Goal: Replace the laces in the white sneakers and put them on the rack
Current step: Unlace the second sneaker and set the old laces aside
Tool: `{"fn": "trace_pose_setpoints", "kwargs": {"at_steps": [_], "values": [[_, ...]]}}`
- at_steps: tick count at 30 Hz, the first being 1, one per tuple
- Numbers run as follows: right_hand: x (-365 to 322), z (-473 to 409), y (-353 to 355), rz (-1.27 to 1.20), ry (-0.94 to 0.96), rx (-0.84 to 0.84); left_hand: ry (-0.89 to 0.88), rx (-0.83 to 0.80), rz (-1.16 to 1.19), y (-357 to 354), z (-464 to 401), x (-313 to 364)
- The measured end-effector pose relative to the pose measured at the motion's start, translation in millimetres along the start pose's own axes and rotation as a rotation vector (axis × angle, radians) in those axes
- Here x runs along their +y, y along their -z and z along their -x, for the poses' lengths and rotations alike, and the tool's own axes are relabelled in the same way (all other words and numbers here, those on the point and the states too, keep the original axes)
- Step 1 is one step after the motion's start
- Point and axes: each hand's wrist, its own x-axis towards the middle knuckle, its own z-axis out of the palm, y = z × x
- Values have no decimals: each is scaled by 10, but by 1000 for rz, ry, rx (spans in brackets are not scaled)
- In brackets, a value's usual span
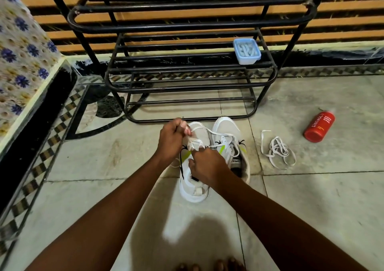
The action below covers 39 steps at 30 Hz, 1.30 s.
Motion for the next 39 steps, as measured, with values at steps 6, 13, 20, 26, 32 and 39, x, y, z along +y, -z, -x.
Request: {"fn": "trace_pose_setpoints", "kwargs": {"at_steps": [6,13,20,26,32,39], "values": [[23,8,31,-9,-5,-10,-182,-16,393,73,-81,814],[-4,0,-31,-39,-47,-7,-272,-131,-211,127,-98,408],[22,27,-57,-70,-55,57,-178,-321,-1324,85,-5,-168],[3,14,-56,-85,-42,71,-234,-225,-1389,28,17,-97],[19,9,-28,-58,-34,32,-494,193,-979,161,16,16],[28,28,-15,-43,-47,-29,-557,503,-70,334,-8,839]]}}
